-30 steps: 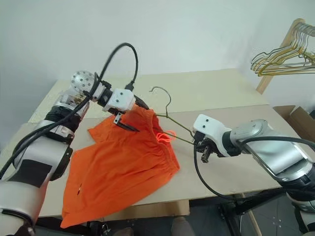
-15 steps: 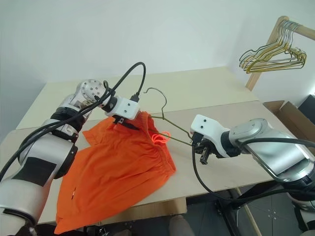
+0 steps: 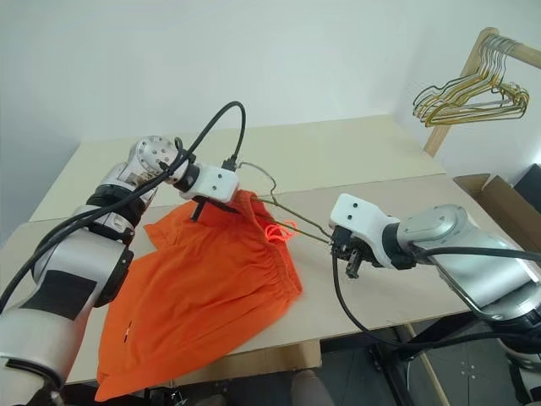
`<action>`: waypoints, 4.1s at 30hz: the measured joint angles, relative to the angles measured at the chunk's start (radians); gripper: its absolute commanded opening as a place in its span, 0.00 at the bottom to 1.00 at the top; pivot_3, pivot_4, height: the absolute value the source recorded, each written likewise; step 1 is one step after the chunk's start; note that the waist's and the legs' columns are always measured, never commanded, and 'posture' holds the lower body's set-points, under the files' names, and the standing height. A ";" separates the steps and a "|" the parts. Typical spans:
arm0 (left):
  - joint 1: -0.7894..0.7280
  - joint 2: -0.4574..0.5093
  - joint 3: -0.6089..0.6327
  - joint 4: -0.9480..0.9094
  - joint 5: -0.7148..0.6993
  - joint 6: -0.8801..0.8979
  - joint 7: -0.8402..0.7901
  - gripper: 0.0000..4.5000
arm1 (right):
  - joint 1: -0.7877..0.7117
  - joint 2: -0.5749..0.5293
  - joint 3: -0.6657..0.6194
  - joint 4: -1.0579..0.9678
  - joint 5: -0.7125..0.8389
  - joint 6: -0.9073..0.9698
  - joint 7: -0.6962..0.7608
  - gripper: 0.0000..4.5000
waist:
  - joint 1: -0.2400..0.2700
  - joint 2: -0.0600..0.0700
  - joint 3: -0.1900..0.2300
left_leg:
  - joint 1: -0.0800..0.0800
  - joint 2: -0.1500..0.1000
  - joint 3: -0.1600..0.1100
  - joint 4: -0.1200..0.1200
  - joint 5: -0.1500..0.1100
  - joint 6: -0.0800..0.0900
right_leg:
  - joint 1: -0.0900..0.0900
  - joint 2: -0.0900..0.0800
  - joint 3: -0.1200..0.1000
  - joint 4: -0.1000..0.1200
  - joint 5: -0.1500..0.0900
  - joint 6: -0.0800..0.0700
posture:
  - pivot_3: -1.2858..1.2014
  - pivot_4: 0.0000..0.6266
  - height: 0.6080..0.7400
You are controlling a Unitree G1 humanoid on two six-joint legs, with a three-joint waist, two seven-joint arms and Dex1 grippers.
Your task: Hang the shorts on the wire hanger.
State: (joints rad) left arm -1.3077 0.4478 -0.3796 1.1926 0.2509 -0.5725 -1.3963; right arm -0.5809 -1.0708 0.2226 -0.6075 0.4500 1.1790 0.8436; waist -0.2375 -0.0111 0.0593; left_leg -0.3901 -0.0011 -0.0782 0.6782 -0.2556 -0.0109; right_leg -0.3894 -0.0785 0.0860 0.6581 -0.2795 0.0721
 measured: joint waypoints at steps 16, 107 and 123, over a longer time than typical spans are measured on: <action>0.014 -0.004 0.115 0.002 -0.056 0.188 -0.037 0.00 | 0.538 0.110 -0.873 -0.164 0.145 0.081 0.036 0.99 | 0.002 -0.001 -0.001 | 0.001 0.000 0.000 0.000 0.000 0.000 | 0.002 0.000 -0.001 0.003 0.000 0.001 | 0.40 0.01 1.00; 0.283 0.208 -0.055 -0.277 -0.157 0.183 -0.063 0.00 | 0.319 0.168 -0.357 0.428 0.338 -0.265 0.208 0.01 | 0.052 0.000 -0.006 | 0.004 0.000 -0.001 0.000 0.000 0.000 | 0.003 0.000 -0.001 0.005 -0.001 0.001 | 0.44 0.00 1.00; 0.251 0.200 -0.127 -0.206 -0.083 0.123 0.011 0.00 | 0.282 0.165 -0.305 0.383 0.280 -0.306 0.217 0.01 | 0.042 0.000 -0.006 | 0.003 0.000 -0.002 0.001 0.000 0.000 | 0.003 0.000 -0.001 0.005 -0.001 0.001 | 0.44 0.00 1.00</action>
State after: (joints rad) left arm -1.0565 0.6477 -0.5065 0.9868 0.1678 -0.4493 -1.3854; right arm -0.2985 -0.9054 -0.0825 -0.2243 0.7304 0.8732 1.0610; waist -0.1958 -0.0112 0.0536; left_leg -0.3866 -0.0013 -0.0798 0.6788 -0.2556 -0.0108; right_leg -0.3867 -0.0781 0.0846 0.6634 -0.2805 0.0732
